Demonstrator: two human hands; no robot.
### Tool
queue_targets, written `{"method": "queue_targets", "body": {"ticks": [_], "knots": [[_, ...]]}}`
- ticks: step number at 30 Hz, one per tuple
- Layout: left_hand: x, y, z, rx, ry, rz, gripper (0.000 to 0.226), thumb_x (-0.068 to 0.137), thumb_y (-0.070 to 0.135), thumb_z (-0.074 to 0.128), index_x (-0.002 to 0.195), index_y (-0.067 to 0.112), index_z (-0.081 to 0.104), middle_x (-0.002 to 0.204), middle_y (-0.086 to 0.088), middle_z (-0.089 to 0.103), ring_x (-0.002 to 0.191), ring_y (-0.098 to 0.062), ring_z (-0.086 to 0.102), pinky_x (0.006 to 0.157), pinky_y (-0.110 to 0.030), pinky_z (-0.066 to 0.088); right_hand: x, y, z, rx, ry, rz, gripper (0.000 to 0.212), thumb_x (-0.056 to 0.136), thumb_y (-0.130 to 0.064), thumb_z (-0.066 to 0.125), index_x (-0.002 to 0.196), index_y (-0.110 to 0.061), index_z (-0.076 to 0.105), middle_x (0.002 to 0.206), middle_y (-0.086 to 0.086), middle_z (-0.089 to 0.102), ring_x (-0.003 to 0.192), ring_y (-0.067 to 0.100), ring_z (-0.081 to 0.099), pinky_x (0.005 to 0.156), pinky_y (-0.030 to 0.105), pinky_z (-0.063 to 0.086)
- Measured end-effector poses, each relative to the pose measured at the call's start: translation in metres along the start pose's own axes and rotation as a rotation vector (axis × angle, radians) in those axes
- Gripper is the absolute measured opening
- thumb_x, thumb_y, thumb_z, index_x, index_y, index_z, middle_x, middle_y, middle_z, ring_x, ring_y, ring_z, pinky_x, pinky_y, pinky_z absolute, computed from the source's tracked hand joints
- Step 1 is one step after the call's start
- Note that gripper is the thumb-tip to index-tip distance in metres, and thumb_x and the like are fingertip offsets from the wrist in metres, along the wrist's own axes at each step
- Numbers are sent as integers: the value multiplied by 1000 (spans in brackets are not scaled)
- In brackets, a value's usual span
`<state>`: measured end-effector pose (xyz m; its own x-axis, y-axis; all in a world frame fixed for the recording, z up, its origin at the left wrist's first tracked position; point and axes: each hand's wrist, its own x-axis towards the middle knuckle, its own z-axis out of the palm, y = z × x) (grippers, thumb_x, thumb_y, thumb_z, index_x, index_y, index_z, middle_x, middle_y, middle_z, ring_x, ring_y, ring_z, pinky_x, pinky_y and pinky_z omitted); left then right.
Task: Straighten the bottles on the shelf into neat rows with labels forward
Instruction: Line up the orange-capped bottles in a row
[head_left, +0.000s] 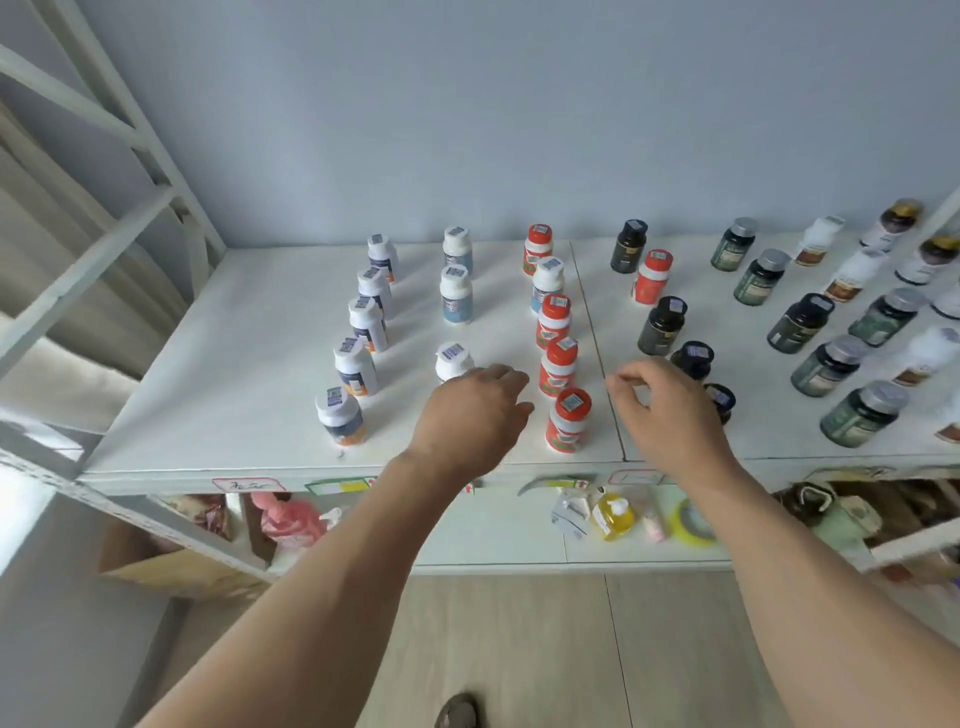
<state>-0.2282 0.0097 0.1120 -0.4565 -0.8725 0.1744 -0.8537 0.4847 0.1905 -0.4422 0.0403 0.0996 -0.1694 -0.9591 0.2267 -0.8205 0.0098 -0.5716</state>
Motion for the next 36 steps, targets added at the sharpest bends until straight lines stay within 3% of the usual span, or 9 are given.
{"method": "queue_targets", "body": {"ticks": [3, 8, 11, 18, 30, 36], "knots": [[-22, 16, 35, -35, -55, -88, 35, 96, 37, 49, 123, 16, 58, 124, 1, 61, 113, -23, 56, 82, -33, 49, -21, 35, 19, -21, -116, -12, 27, 90, -34, 60, 108, -15, 64, 111, 2, 65, 105, 24, 59, 88, 38, 47], [-43, 24, 93, -130, -106, -78, 47, 89, 30, 63, 131, 9, 55, 130, -7, 58, 123, -25, 47, 100, -35, 41, -37, 71, 57, -182, -313, -105, 57, 80, -47, 73, 124, -14, 60, 131, 4, 56, 119, 24, 51, 95, 32, 37], [-44, 21, 121, -85, -91, -70, 52, 83, 29, 70, 128, 6, 57, 133, -8, 56, 126, -29, 45, 105, -37, 39, -41, 82, 77, -224, -257, -137, 60, 74, -51, 76, 120, -15, 64, 129, 1, 57, 118, 25, 52, 95, 35, 37], [-37, 13, 146, -53, 101, -42, 39, 79, 22, 72, 113, 7, 64, 122, -7, 61, 108, -31, 55, 90, -38, 47, -46, 90, 99, -205, -11, -168, 47, 66, -38, 84, 103, -15, 66, 114, 2, 61, 102, 31, 56, 84, 38, 39], [-35, 3, 155, -91, 207, 23, 29, 78, 13, 73, 107, 8, 67, 114, -6, 66, 100, -30, 59, 84, -37, 51, -49, 90, 105, -204, 55, -149, 39, 69, -32, 82, 100, -16, 64, 113, 1, 61, 101, 29, 55, 84, 38, 39], [-35, 7, 154, -90, 190, -11, 33, 76, 10, 74, 108, 6, 66, 115, -7, 65, 101, -32, 59, 87, -39, 51, -48, 85, 100, -225, -5, -124, 39, 72, -32, 81, 103, -15, 64, 115, 2, 60, 104, 29, 54, 85, 39, 39]]}}
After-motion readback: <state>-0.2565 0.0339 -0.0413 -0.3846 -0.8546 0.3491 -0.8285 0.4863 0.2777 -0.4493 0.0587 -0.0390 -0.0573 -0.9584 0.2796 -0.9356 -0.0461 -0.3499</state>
